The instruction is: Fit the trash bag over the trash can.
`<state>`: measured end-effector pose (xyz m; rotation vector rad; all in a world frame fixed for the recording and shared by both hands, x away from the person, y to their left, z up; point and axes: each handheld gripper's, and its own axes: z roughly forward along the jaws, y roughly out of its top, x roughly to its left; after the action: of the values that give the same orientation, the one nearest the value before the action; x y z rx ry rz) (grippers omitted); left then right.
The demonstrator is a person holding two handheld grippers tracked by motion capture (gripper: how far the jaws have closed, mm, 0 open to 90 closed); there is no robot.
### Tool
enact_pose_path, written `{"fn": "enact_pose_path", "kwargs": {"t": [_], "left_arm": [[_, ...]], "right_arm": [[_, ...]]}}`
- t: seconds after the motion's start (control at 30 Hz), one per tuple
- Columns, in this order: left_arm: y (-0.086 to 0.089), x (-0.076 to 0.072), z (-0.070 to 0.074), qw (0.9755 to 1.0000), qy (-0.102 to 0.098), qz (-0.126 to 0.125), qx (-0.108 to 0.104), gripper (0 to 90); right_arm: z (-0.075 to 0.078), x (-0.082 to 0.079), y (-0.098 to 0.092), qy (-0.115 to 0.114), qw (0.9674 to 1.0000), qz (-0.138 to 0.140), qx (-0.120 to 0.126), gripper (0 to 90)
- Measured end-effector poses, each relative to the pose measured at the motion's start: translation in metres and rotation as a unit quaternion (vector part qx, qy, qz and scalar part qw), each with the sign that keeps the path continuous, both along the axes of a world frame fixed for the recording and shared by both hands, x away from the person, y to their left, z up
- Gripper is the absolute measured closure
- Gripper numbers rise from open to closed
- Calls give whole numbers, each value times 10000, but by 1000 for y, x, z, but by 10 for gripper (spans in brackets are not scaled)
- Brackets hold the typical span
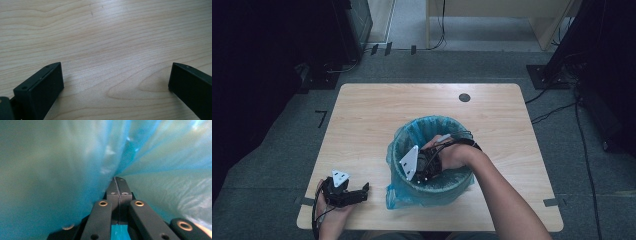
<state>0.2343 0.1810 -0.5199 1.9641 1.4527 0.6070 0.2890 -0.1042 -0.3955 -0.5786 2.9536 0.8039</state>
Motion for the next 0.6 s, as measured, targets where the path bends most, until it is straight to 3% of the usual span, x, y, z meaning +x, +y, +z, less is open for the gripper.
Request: {"fn": "enact_pose_path", "kwargs": {"t": [0.13, 0.27, 0.43, 0.6], "left_arm": [[0, 0, 0, 10000, 0, -2, 6, 0], [0, 0, 0, 10000, 0, 0, 0, 0], [0, 0, 0, 10000, -1, 1, 1, 0], [0, 0, 0, 10000, 0, 1, 1, 0]], "right_arm": [[25, -6, -6, -196, 9995, 85, 237, 900], [41, -15, -12, -341, 9989, 286, 160, 900], [24, -22, -16, -239, 9977, 453, -452, 900], [-1, -15, -11, 109, 9947, 357, -954, 900]]}}
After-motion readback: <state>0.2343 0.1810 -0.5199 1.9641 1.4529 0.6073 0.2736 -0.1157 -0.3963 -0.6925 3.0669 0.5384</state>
